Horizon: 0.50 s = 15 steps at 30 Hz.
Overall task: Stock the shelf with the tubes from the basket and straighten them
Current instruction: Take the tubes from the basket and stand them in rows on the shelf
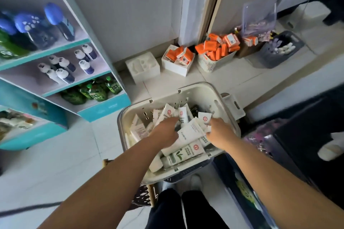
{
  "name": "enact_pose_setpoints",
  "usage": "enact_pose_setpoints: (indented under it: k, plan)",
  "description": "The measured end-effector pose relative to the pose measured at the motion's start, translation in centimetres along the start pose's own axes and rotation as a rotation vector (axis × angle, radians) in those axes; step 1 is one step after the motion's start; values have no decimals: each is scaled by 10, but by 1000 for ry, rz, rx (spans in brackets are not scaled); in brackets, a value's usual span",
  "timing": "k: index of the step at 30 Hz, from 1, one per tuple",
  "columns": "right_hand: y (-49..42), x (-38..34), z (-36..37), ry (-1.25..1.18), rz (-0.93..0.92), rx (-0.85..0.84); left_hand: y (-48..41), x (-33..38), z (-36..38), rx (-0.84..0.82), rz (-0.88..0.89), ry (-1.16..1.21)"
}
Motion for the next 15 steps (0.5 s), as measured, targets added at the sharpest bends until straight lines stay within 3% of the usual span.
enact_pose_setpoints:
  k: [6, 9, 15]
  plan:
    - [-26, 13, 40, 22, 76, -124, -20, 5, 37, -104, 3, -27]
    - [-36, 18, 46, 8, 127, -95, -22, 11, 48, -117, 6, -53]
    - [-44, 17, 57, -137, 75, -160, -30, 9, 53, -97, -26, -37]
Point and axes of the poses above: each hand's wrist, its own y-axis away from the middle knuckle, its own z-axis out of the palm, x = y × z, the point moved 4 cm from there along -y, towards the middle knuckle, and after that the axes turned 10 degrees about -z, right-handed, at the moved point
